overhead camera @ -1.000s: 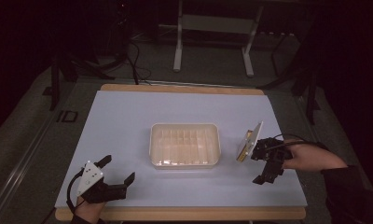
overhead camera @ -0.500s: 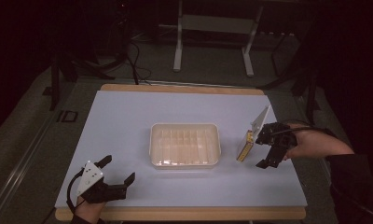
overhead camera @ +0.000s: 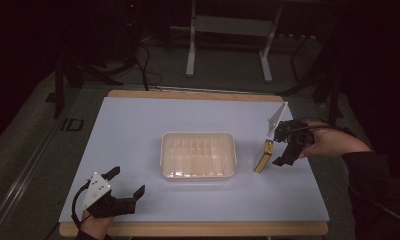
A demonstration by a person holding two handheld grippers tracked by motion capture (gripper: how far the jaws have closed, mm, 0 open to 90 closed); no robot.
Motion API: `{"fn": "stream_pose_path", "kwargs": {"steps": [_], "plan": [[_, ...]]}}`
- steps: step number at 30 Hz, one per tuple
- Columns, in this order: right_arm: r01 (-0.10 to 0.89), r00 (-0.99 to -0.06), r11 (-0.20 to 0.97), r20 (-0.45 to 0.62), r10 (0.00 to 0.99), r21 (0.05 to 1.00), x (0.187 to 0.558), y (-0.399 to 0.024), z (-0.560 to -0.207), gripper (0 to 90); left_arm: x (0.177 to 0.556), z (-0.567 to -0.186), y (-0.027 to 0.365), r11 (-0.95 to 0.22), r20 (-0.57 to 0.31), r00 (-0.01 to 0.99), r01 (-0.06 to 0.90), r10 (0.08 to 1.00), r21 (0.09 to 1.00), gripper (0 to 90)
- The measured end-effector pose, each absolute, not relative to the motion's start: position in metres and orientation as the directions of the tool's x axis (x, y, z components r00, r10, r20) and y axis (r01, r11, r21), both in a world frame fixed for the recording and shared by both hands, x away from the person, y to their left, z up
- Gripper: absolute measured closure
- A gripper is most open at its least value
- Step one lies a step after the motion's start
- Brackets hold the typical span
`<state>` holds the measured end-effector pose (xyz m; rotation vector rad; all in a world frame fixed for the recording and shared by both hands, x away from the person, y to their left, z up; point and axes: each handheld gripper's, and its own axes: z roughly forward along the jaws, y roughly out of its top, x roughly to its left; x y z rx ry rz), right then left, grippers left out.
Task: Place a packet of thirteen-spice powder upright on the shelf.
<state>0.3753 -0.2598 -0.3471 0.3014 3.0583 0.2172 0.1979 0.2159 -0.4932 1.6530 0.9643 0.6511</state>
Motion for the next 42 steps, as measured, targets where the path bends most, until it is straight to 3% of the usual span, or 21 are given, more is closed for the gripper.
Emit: {"fn": "stream_pose_path", "kwargs": {"steps": [32,42], "plan": [[0.266,-0.963,0.958,-0.003,0.268,0.106,0.423,-0.26,-0.388,19.0,0.199,-0.494,0.216,-0.113,-0.049,0.529,0.271,0.847,0.956,0.0],[0.266,-0.964,0.959,0.02,0.265,0.097,0.428,-0.258,-0.396,23.1,0.199,-0.495,0.216,-0.117,-0.048,0.529,0.273,0.847,0.955,0.0]]}}
